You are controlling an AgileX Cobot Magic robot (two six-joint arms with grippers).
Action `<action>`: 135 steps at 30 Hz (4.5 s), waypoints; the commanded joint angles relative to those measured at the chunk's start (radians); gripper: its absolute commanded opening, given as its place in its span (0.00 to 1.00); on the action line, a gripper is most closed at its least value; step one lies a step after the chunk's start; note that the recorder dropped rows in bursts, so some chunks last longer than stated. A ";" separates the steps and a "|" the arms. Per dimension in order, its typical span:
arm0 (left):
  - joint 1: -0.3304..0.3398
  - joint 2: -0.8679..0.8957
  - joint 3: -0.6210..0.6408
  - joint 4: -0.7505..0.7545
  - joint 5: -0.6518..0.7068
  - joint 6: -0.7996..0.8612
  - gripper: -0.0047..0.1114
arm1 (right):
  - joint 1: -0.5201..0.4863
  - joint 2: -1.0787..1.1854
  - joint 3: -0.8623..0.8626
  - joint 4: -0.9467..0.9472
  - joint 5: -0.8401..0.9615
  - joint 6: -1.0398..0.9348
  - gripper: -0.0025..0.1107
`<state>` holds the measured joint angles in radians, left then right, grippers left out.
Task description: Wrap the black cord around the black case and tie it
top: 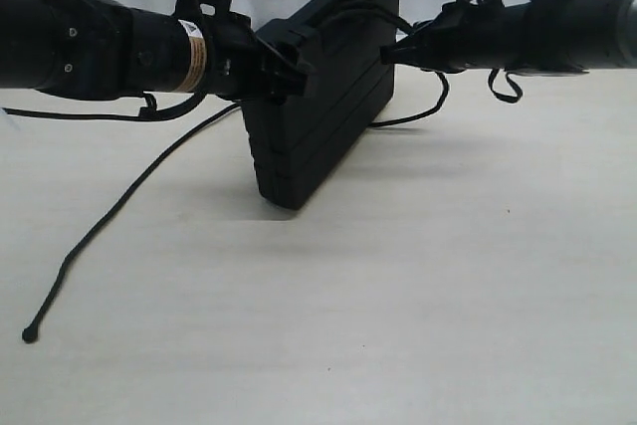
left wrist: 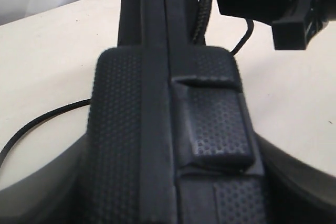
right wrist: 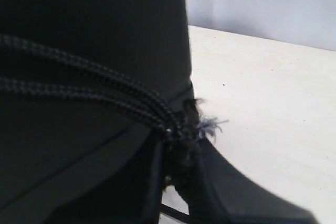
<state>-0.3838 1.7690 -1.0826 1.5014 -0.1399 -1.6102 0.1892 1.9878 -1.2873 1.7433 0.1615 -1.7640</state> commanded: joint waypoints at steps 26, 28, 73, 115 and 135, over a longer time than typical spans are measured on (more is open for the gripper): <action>-0.010 -0.005 -0.001 -0.047 -0.081 -0.019 0.04 | 0.023 -0.012 0.047 0.001 -0.190 0.085 0.06; -0.010 -0.005 -0.001 -0.047 -0.083 -0.019 0.04 | 0.032 -0.012 0.047 0.001 -0.182 0.085 0.06; -0.010 -0.005 -0.001 -0.075 -0.064 -0.013 0.04 | 0.174 -0.218 0.240 -0.434 -0.464 0.312 0.06; -0.010 -0.005 -0.001 -0.050 -0.077 -0.011 0.04 | 0.219 -0.126 0.345 -1.044 -0.574 0.739 0.06; -0.010 -0.005 -0.001 -0.038 -0.076 0.001 0.04 | 0.221 -0.125 0.207 -1.034 -0.365 0.689 0.06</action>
<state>-0.3856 1.7725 -1.0826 1.4625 -0.1760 -1.6066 0.4085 1.8646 -1.0577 0.7170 -0.2461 -1.0444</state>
